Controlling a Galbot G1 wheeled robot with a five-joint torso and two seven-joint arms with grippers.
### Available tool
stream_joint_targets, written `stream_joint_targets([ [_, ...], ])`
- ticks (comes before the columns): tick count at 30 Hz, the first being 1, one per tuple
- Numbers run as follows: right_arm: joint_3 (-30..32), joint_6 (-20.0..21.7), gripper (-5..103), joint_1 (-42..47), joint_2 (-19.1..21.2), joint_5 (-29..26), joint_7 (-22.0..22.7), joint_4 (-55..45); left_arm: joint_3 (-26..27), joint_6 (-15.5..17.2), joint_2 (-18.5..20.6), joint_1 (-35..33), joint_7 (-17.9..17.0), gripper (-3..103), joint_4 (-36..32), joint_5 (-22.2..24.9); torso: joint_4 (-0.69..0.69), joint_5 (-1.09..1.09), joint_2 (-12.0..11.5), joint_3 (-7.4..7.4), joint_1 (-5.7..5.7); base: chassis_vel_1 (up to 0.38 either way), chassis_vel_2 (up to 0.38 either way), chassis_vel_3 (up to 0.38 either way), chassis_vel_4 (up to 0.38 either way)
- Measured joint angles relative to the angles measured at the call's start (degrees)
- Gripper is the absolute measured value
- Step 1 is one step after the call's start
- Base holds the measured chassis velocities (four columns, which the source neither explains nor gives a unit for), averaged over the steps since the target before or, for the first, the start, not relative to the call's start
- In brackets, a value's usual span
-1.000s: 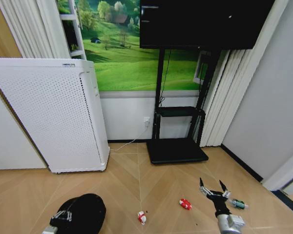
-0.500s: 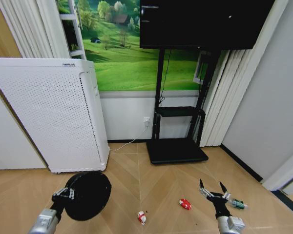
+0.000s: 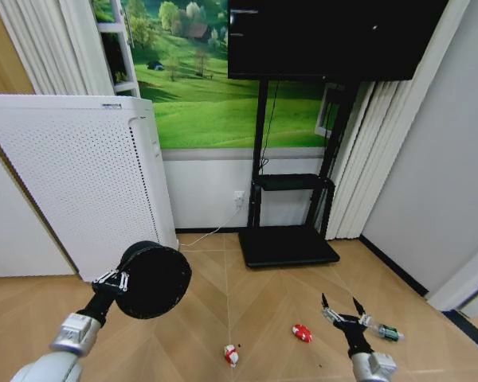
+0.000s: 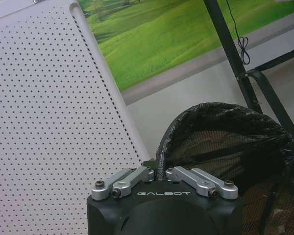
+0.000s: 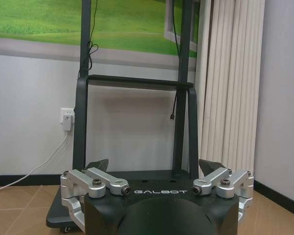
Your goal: Pick up the trash bin and place the garbage on the floor into it.
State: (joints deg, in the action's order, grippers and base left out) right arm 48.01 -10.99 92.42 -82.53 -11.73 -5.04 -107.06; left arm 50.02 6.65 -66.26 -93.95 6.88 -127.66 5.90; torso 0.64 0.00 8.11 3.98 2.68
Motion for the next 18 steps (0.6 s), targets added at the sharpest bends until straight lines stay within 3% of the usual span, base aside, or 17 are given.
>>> stream_joint_targets([
  [10,-0.07,0.00,100,0.24,-0.60,0.26,0.08,-0.04,-0.04,-0.84,-0.04,-0.05,0.15,5,0.89,-0.05,0.01,0.01,0.00,0.00,0.00,0.012,0.013,-0.012,-0.016],
  [18,0.04,-0.53,100,0.31,-0.74,0.30,0.13,0.03,-0.03,-0.89,-0.09,0.29,0.17,5,1.01,-0.04,0.01,-0.02,0.00,0.00,-0.01,0.164,0.148,-0.151,-0.157],
])
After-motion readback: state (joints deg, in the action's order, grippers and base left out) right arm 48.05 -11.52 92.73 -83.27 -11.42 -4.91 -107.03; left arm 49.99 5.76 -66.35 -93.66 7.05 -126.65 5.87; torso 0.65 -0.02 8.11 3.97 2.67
